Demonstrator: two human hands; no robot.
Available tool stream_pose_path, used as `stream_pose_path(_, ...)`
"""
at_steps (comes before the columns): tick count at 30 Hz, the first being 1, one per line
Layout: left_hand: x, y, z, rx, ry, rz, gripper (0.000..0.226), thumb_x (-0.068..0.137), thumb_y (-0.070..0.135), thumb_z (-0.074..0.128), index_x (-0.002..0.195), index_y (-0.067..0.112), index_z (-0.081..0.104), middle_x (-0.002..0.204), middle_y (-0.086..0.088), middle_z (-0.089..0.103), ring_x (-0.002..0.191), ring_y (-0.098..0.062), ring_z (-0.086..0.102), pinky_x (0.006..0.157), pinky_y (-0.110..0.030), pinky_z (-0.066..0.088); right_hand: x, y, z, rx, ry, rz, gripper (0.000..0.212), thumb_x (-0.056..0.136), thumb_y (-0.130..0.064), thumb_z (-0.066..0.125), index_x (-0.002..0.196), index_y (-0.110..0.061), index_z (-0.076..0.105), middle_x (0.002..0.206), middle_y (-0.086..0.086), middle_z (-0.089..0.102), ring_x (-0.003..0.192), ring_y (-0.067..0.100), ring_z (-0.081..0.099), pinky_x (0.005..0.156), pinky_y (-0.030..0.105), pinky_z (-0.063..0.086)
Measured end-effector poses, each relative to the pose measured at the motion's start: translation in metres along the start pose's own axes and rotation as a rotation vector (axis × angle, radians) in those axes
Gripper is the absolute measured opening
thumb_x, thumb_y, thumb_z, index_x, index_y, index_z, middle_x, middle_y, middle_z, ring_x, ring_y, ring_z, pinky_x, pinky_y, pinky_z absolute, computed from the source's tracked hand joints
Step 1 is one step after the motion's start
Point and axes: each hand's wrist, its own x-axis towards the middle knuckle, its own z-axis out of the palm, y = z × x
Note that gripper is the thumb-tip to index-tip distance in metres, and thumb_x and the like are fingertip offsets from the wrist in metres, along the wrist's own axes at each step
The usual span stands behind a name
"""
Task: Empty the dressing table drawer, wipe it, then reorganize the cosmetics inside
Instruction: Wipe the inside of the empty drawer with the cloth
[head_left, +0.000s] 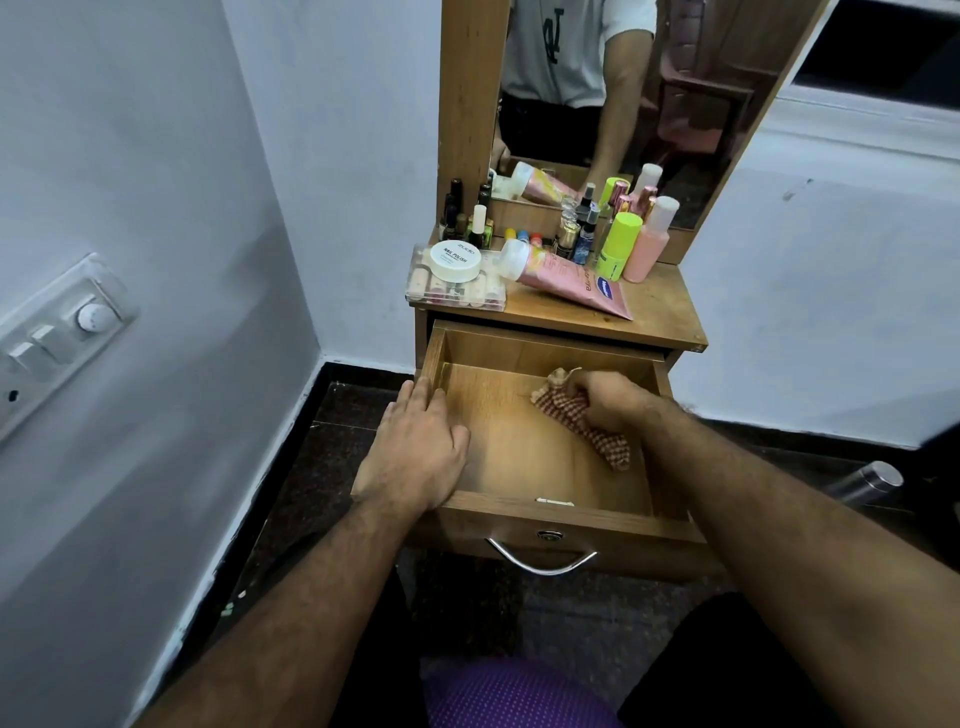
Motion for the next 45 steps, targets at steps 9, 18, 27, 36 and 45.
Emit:
stream_pose_path(9, 0.002, 0.001, -0.001, 0.000, -0.018, 0.004, 0.059, 0.100, 0.033, 0.028, 0.155, 0.011, 0.024, 0.165, -0.008, 0.009, 0.152, -0.018, 0.003, 0.124, -0.037, 0.007, -0.021, -0.035, 0.037, -0.047, -0.121, -0.248, 0.044, 0.084, -0.008, 0.067, 0.116, -0.036, 0.059, 0.128, -0.006, 0.045, 0.113, 0.016, 0.046, 0.081, 0.025, 0.045)
stream_pose_path(18, 0.008, -0.022, -0.017, 0.244, -0.145, 0.054, 0.067, 0.103, 0.051, 0.016, 0.158, 0.015, 0.003, 0.166, -0.002, -0.004, 0.152, -0.017, -0.006, 0.124, -0.040, -0.001, -0.022, -0.006, 0.012, -0.123, -0.075, -0.101, 0.045, 0.088, -0.008, 0.063, 0.125, -0.032, 0.056, 0.133, 0.000, 0.055, 0.118, 0.022, 0.054, 0.087, 0.030, 0.052)
stream_pose_path(27, 0.007, -0.024, -0.012, 0.162, -0.193, -0.017, 0.061, 0.104, 0.038, 0.020, 0.159, 0.020, 0.000, 0.166, -0.002, -0.006, 0.152, -0.017, -0.006, 0.124, -0.038, 0.000, 0.025, -0.104, 0.043, -0.020, 0.090, -0.249, 0.064, 0.089, -0.004, 0.058, 0.147, -0.025, 0.044, 0.150, 0.010, 0.043, 0.131, 0.025, 0.048, 0.107, 0.027, 0.039)
stream_pose_path(36, 0.007, -0.023, -0.012, 0.154, -0.173, -0.029, 0.060, 0.103, 0.037, 0.021, 0.159, 0.020, 0.005, 0.166, -0.004, -0.002, 0.152, -0.018, -0.004, 0.124, -0.039, 0.000, -0.013, -0.100, 0.057, -0.121, -0.048, -0.416, 0.059, 0.086, -0.003, 0.059, 0.141, -0.025, 0.053, 0.140, 0.002, 0.053, 0.127, 0.022, 0.050, 0.102, 0.029, 0.041)
stream_pose_path(45, 0.007, -0.026, -0.010, 0.158, -0.174, -0.023, 0.061, 0.103, 0.036, 0.020, 0.159, 0.019, 0.003, 0.166, -0.005, -0.002, 0.152, -0.017, -0.005, 0.124, -0.039, -0.001, -0.043, -0.056, 0.036, -0.119, -0.401, -0.391, 0.044, 0.090, 0.004, 0.051, 0.118, -0.023, 0.071, 0.118, -0.005, 0.066, 0.091, 0.014, 0.059, 0.074, 0.020, 0.050)
